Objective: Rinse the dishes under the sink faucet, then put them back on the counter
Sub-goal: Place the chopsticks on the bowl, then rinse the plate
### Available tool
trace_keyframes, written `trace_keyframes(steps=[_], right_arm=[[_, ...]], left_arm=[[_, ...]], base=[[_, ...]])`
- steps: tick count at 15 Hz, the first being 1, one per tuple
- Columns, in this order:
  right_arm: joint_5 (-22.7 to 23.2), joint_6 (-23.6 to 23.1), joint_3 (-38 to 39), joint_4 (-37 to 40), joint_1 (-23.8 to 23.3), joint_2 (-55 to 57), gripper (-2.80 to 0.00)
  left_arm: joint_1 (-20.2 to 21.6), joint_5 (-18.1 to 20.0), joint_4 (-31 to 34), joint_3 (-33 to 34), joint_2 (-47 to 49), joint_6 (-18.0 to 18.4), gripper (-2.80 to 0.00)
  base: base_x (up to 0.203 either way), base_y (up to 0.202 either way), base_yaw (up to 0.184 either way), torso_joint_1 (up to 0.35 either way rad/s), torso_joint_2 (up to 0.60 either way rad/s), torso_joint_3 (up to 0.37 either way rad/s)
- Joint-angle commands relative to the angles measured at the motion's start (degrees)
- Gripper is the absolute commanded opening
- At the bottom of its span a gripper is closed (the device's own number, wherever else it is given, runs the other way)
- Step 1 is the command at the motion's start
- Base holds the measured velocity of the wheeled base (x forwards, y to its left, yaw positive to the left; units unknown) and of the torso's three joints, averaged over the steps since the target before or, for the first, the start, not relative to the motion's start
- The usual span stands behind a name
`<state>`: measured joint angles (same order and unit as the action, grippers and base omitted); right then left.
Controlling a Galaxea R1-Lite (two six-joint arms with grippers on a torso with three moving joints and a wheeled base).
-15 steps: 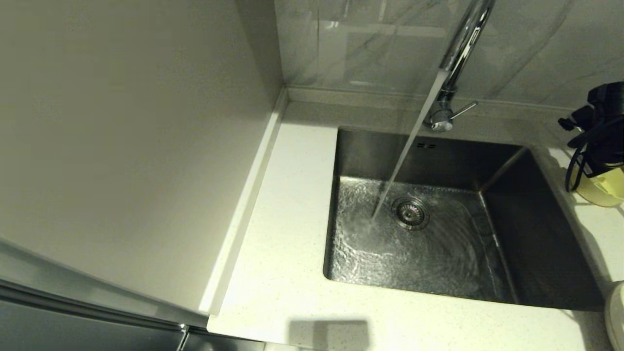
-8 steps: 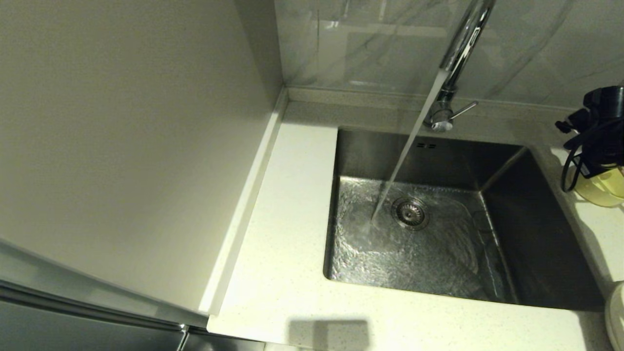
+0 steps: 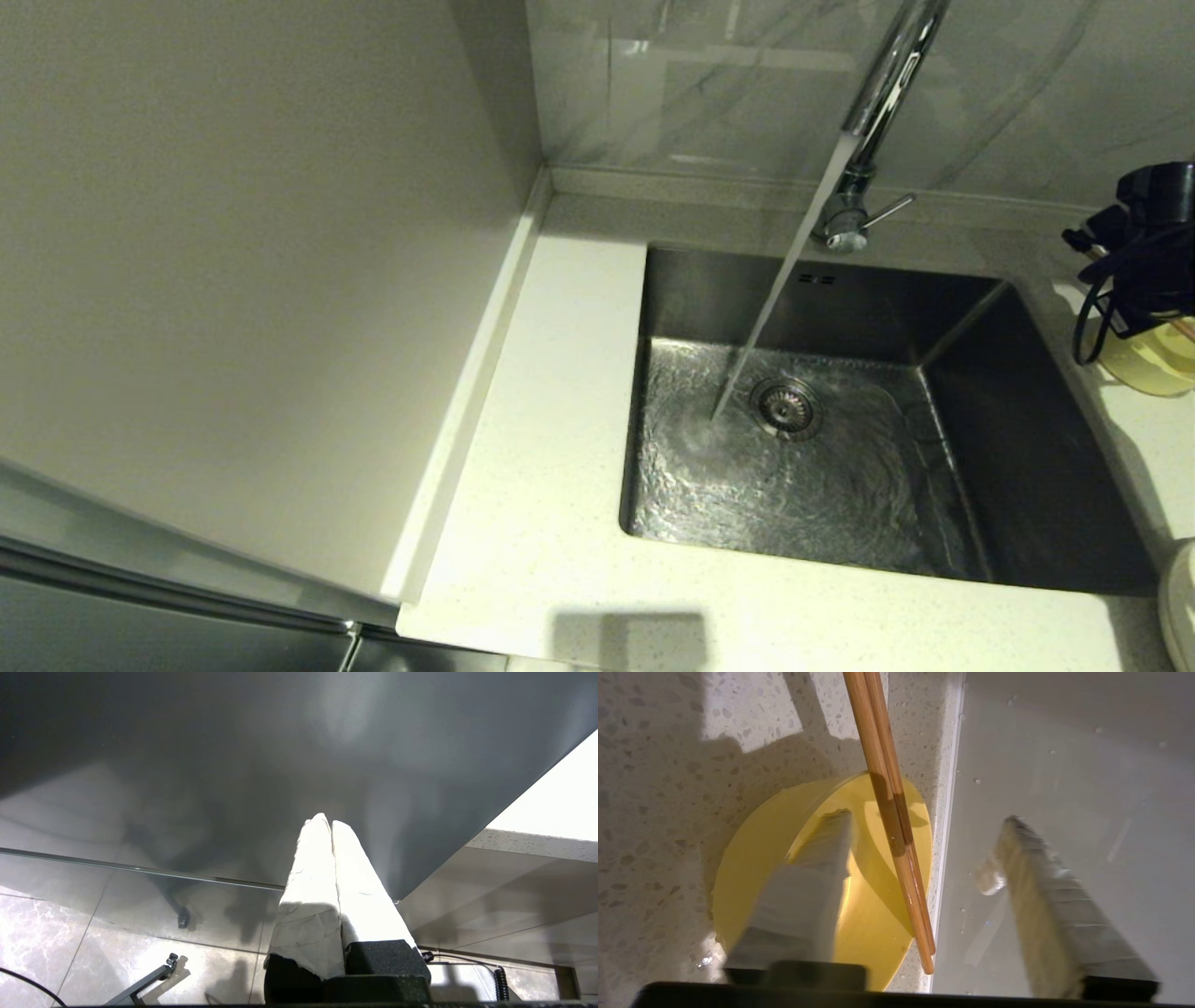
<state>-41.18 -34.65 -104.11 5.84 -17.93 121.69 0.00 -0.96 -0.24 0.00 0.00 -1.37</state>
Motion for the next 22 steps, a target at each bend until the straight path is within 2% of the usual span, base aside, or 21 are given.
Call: trace_keyframes(steps=[1,8,11,12,14,16,17,19,22], right_arm=[[-0.13,-0.16,-0.04,0.05,0.00,-0.40,0.00],[2.23,0.17,3.09,0.37,0.09,-9.11,0.00],[3.49,1.82,4.13,0.51,0.09,-13.86,0.00],[4.64,3.46,7.03,0.78,0.14,-16.49,0.00],[7.51,9.90,16.73,4.13,0.89,-24.70,0.00],[9.09,23.89,24.84,17.31,2.95,-32.56,0.00],[9.42,27.80,29.12,21.61,3.75,-35.08,0.00],[9.44,32.98,37.61,23.46,4.67,-38.73,0.00],[7.52,48.54,45.78,21.53,7.72,-39.89,0.00]], left_arm=[[0.00,0.00,-0.02,0.00,-0.09,-0.04,-2.80],[0.00,0.00,-0.02,0.00,-0.09,-0.04,-2.80],[0.00,0.00,-0.02,0.00,-0.09,-0.04,-2.80],[0.00,0.00,-0.02,0.00,-0.09,-0.04,-2.80],[0.00,0.00,-0.02,0.00,-0.09,-0.04,-2.80],[0.00,0.00,-0.02,0.00,-0.09,-0.04,-2.80],[0.00,0.00,-0.02,0.00,-0.09,-0.04,-2.80],[0.00,0.00,-0.02,0.00,-0.09,-0.04,-2.80],[-0.07,0.00,-0.02,0.00,-0.09,-0.04,-2.80]], base=[[0.000,0.000,0.000,0.000,0.00,0.000],[0.000,0.000,0.000,0.000,0.00,0.000],[0.000,0.000,0.000,0.000,0.00,0.000],[0.000,0.000,0.000,0.000,0.00,0.000],[0.000,0.000,0.000,0.000,0.00,0.000],[0.000,0.000,0.000,0.000,0.00,0.000],[0.000,0.000,0.000,0.000,0.00,0.000],[0.000,0.000,0.000,0.000,0.00,0.000],[0.000,0.000,0.000,0.000,0.00,0.000]])
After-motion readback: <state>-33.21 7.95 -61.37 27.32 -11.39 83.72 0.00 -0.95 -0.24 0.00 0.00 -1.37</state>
